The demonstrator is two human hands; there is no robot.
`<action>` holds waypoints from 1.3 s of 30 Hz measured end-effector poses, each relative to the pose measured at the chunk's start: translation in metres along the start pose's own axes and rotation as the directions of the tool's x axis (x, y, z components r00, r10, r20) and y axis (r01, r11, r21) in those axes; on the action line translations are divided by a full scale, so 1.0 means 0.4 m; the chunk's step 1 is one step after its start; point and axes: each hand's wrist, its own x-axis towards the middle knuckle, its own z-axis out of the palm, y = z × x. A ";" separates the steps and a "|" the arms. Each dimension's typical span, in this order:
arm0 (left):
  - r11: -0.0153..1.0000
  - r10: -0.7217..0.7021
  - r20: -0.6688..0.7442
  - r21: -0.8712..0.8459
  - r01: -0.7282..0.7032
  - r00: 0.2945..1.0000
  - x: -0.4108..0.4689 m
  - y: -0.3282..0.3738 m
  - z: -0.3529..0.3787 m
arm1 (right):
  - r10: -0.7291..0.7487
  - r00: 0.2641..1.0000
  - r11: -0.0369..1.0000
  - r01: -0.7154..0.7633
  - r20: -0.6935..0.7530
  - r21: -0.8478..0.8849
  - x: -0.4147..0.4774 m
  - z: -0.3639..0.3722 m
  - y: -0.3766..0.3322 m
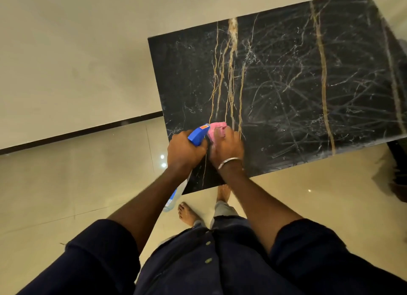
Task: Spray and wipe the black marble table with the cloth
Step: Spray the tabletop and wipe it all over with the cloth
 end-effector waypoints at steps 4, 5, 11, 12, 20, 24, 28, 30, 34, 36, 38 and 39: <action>1.000 -0.021 -0.011 0.021 0.022 1.000 0.011 0.014 0.002 | -0.150 0.970 0.987 0.135 0.189 0.089 0.007 0.005 -0.100; 0.999 -0.032 -0.010 0.022 0.032 0.999 0.017 0.017 0.002 | -0.169 0.971 0.983 0.154 0.169 0.096 0.011 -0.001 -0.082; 0.999 -0.046 0.035 0.000 0.046 0.998 0.051 0.034 0.005 | -0.009 0.998 0.993 0.002 -0.057 -0.115 0.055 -0.063 0.230; 0.999 -0.049 0.033 -0.007 0.049 0.998 0.053 0.038 0.008 | 0.054 0.997 0.991 -0.061 -0.063 -0.122 0.069 -0.079 0.279; 0.995 -0.091 -0.017 -0.029 0.091 0.996 0.058 0.047 0.021 | 0.181 0.981 0.981 -0.185 -0.063 -0.055 0.121 -0.064 0.188; 0.992 -0.124 -0.063 -0.015 0.123 0.990 0.051 0.057 0.015 | -0.134 0.991 0.991 0.134 -0.002 0.004 0.138 -0.028 0.002; 0.981 -0.196 -0.136 -0.019 0.195 0.971 0.056 0.071 0.002 | -0.344 0.929 0.938 0.347 0.134 0.006 0.147 -0.019 -0.082; 0.978 -0.209 -0.148 -0.033 0.206 0.967 0.059 0.073 -0.010 | -0.405 0.905 0.911 0.411 0.128 -0.028 0.165 -0.024 -0.049; 0.982 -0.187 -0.143 -0.039 0.183 0.972 0.061 0.071 -0.028 | -0.213 0.977 0.973 0.215 0.032 -0.080 0.228 -0.057 0.095; 0.981 -0.195 -0.150 -0.053 0.189 0.969 0.063 0.069 -0.033 | -0.053 0.999 0.997 0.053 0.005 -0.053 0.262 -0.087 0.174; 0.982 -0.189 -0.154 -0.057 0.183 0.970 0.068 0.073 -0.033 | 0.056 0.998 0.998 -0.056 -0.027 -0.009 0.290 -0.110 0.243; 0.982 -0.188 -0.155 -0.059 0.180 0.970 0.070 0.076 -0.032 | 0.063 0.997 0.997 -0.061 -0.036 0.045 0.299 -0.119 0.266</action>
